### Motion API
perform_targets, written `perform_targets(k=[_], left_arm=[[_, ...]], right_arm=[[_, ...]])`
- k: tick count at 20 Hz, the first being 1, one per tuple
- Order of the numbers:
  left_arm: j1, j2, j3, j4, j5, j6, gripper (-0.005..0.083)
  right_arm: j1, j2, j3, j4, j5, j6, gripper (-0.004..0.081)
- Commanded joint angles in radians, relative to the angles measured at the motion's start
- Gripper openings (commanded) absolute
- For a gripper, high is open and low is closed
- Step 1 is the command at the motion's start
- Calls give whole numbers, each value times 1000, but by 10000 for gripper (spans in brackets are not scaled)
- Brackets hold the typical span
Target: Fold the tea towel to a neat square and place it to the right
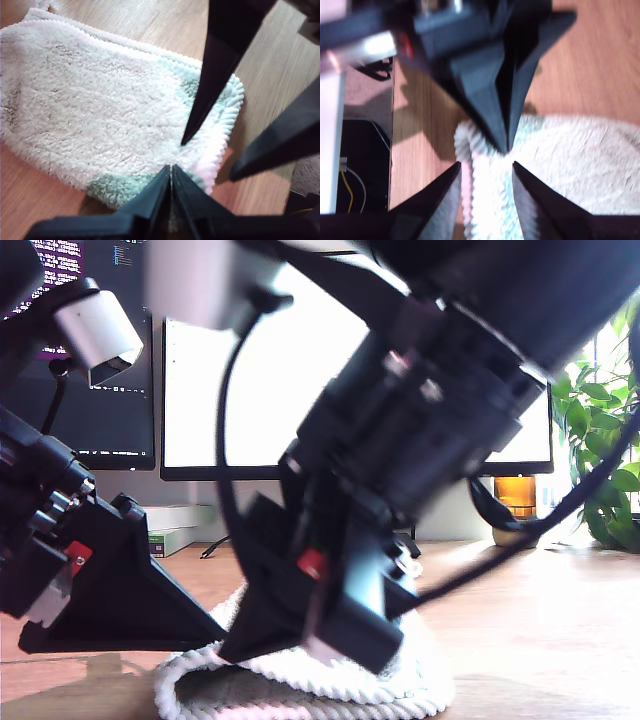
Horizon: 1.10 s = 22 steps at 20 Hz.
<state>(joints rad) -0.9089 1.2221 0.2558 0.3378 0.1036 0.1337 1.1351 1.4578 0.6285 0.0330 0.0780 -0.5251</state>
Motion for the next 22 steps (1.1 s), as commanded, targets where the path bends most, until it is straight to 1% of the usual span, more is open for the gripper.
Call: perform_targets(k=[1, 4, 5, 8, 10, 13, 17, 20, 22], left_arm=[[-1, 16, -13, 8, 12, -6, -21], [-1, 16, -13, 8, 19, -7, -21], [-1, 16, -13, 8, 20, -7, -21], [-1, 16, -13, 7, 20, -11, -21], [-1, 16, -13, 7, 22, -14, -21], [-1, 16, -13, 7, 23, -14, -21], [-1, 16, -13, 7, 24, -14, -21], [-1, 16, -13, 7, 24, -14, -21], [-1, 16, -13, 6, 47, -9, -21]], right_arm=[[6, 16, 2, 2, 2, -1, 288], [6, 60, 2, 8, 24, -1, 288], [6, 74, 2, 26, 48, 3, 288], [6, 90, 2, 58, 76, 4, 288], [6, 90, 2, 54, 125, 4, 287], [3, 90, 2, 14, 163, 3, 287], [3, 90, 2, -49, 175, 4, 287], [8, 90, 2, -79, 226, 3, 288], [16, 89, 3, -91, 248, 3, 288]])
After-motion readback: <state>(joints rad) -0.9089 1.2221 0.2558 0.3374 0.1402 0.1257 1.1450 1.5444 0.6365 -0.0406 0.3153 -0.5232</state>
